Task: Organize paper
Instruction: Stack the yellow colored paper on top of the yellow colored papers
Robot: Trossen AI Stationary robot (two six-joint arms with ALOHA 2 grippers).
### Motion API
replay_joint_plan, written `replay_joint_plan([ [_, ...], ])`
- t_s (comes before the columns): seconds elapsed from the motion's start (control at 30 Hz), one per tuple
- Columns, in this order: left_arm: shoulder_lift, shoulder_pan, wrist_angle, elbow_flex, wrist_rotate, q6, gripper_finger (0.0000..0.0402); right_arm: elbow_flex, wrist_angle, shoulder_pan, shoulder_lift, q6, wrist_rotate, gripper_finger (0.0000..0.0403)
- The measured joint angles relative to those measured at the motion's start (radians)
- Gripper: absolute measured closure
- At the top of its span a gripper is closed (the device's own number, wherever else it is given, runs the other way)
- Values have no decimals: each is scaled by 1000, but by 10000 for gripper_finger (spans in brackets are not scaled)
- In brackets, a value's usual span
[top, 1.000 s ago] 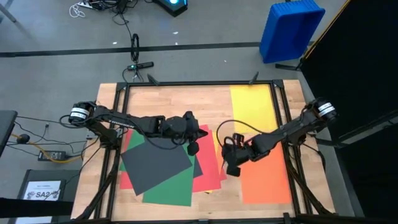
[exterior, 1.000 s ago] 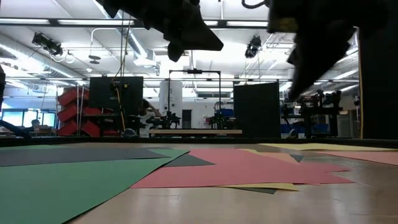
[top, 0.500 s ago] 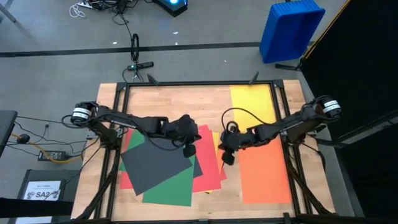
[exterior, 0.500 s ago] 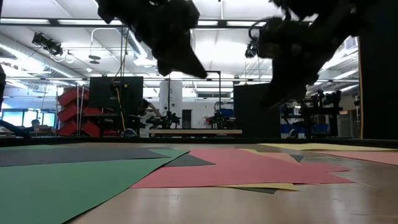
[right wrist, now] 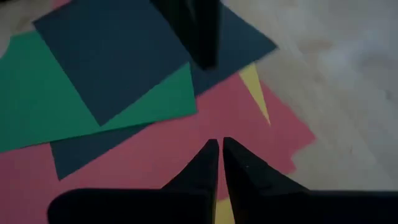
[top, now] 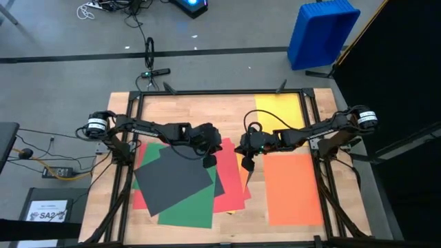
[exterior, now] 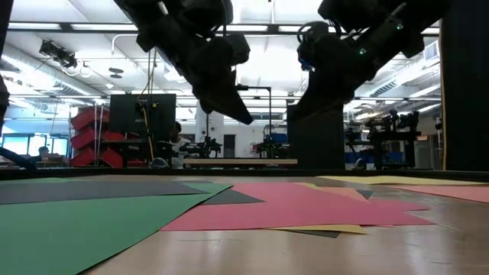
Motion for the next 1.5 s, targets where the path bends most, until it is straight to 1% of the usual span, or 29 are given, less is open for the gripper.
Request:
replay_joint_plan([
  [0.17,0,51,-36,0,5,43,402,0,27,-19,0,-98,0,402],
  [0.3,0,78,-33,0,57,44,402,0,32,-39,0,-104,0,399],
  [0.37,2,81,-31,0,58,43,402,0,29,-50,0,-72,0,399],
  [0.47,6,81,-13,0,58,43,402,1,-15,-79,0,22,-3,401],
  [0.53,19,81,19,0,59,44,402,1,-57,-115,0,81,-56,402],
  [0.63,48,81,64,0,68,42,402,1,-108,-178,23,137,-177,398],
  [0.7,74,81,94,0,99,40,402,1,-100,-212,51,147,-254,393],
  [0.77,99,80,110,0,133,36,402,1,-89,-232,84,146,-294,387],
  [0.9,138,79,109,0,163,-1,402,8,-82,-233,141,130,-290,358],
  [1.07,154,79,105,0,169,-14,402,14,-86,-228,180,128,-275,298],
  [1.23,163,77,93,0,170,-53,402,14,-113,-228,182,125,-263,244],
  [1.37,170,62,74,0,178,-68,402,14,-148,-228,179,126,-245,219],
  [1.5,180,35,53,0,185,-90,402,14,-178,-209,179,104,-219,208],
])
